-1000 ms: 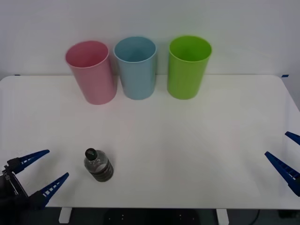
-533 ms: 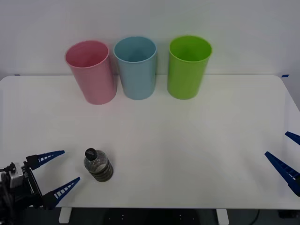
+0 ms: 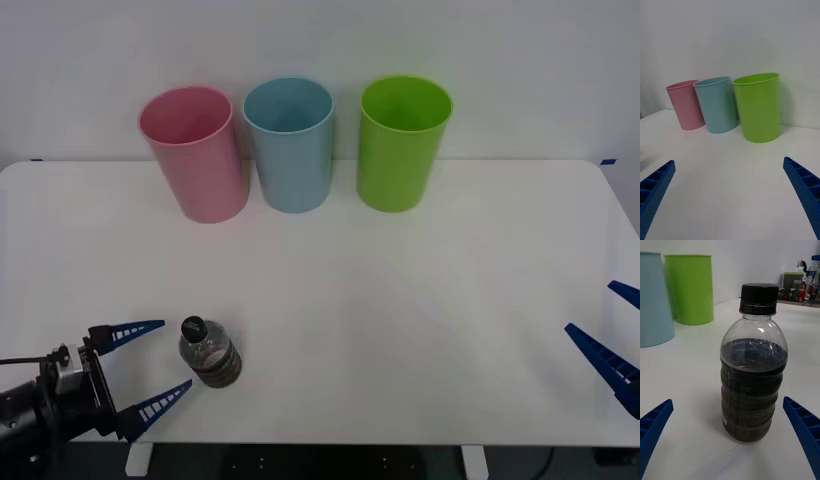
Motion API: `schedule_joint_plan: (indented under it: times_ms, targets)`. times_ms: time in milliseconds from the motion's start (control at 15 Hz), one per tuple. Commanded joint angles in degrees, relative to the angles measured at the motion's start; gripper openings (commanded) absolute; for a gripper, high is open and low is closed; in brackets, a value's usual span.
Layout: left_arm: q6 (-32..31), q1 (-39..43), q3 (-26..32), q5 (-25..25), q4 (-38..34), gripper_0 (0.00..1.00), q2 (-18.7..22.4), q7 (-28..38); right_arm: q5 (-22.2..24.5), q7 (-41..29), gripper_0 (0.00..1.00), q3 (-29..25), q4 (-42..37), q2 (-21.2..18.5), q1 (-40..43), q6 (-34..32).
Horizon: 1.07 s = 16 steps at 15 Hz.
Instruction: Grasp the object on the table and drop it into the matching bin: aluminum can to the light blue bin, PET bottle to the pink bin.
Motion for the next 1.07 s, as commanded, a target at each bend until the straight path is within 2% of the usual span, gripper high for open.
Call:
schedule_joint_plan:
  times_ms: [67,667,1067]
  targets:
    - [0.0,-0.8,-0.9,-0.1,0.0,1.00,0.0,0.2,0.0,0.0,1.00,0.0,0.0,0.0,0.0,0.0]
    - [0.1,-4.3,-3.8,-1.8,1.8,1.00,-1.1,0.7,0.0,0.0,1.00,0.0,0.0,0.0,0.0,0.0]
    - [0.9,-5.8,-3.9,-4.7,1.8,1.00,-3.3,0.9,0.0,0.0,1.00,0.0,0.0,0.0,0.0,0.0]
